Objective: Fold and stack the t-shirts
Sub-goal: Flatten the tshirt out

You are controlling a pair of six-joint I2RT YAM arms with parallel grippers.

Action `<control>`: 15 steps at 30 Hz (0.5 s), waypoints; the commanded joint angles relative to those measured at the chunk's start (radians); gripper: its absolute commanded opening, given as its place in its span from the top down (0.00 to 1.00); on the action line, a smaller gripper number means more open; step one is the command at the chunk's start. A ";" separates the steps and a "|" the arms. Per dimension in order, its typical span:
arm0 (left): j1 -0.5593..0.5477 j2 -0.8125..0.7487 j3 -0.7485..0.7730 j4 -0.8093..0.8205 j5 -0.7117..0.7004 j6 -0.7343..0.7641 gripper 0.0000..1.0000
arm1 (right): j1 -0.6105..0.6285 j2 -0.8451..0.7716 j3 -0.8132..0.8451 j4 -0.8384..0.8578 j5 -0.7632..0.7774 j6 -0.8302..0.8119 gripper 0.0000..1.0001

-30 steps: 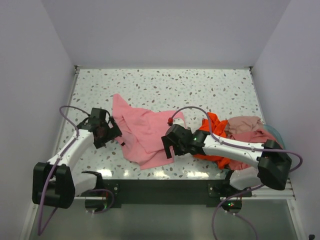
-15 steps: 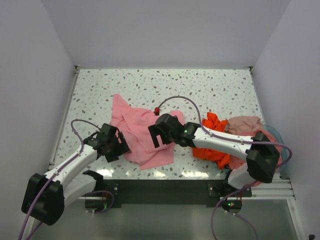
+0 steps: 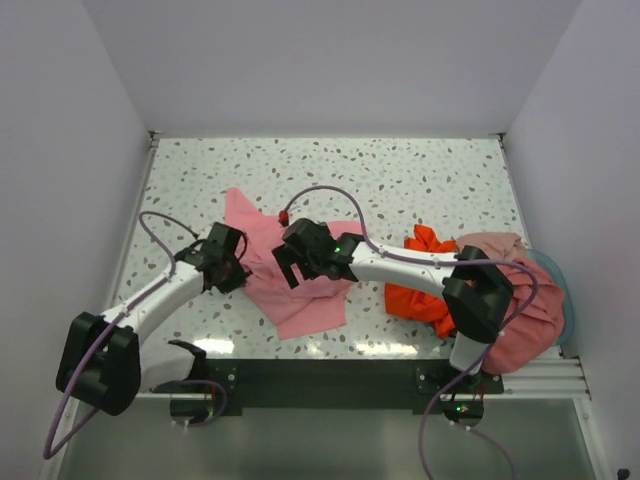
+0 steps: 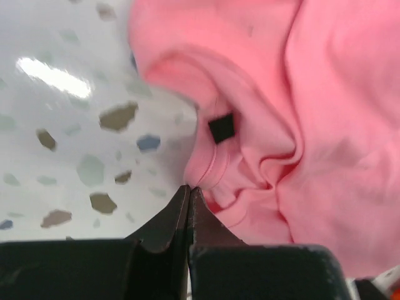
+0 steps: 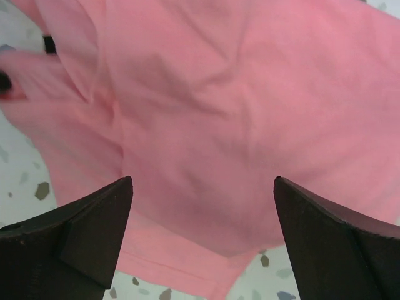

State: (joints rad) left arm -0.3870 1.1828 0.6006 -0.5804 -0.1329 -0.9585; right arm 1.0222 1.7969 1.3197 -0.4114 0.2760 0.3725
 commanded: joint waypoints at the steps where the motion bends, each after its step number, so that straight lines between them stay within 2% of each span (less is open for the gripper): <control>1: 0.116 0.040 0.155 -0.064 -0.214 0.035 1.00 | 0.001 -0.122 -0.078 -0.043 0.084 0.003 0.01; 4: 0.221 0.090 0.195 -0.007 -0.207 0.098 1.00 | 0.001 -0.172 -0.131 -0.061 0.100 0.019 0.01; 9: 0.229 0.172 0.283 -0.012 -0.183 0.127 1.00 | 0.001 -0.206 -0.177 -0.088 0.091 0.002 0.02; 11: 0.229 0.182 0.286 -0.031 -0.183 0.118 1.00 | 0.003 -0.231 -0.175 -0.139 0.171 0.009 0.02; 12: 0.229 0.184 0.284 -0.038 -0.186 0.115 0.95 | 0.003 -0.238 -0.174 -0.212 0.211 0.032 0.02; 13: 0.229 0.184 0.284 -0.045 -0.177 0.116 0.79 | 0.001 -0.252 -0.163 -0.260 0.257 0.049 0.01; 14: 0.229 0.181 0.283 -0.056 -0.168 0.124 0.58 | 0.001 -0.254 -0.157 -0.311 0.364 0.072 0.01; 15: 0.229 0.175 0.275 -0.058 -0.159 0.127 0.08 | 0.001 -0.254 -0.149 -0.428 0.414 0.135 0.01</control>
State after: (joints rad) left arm -0.1593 1.3705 0.8497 -0.6067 -0.2901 -0.8440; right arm 1.0245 1.5963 1.1511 -0.6006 0.4664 0.4076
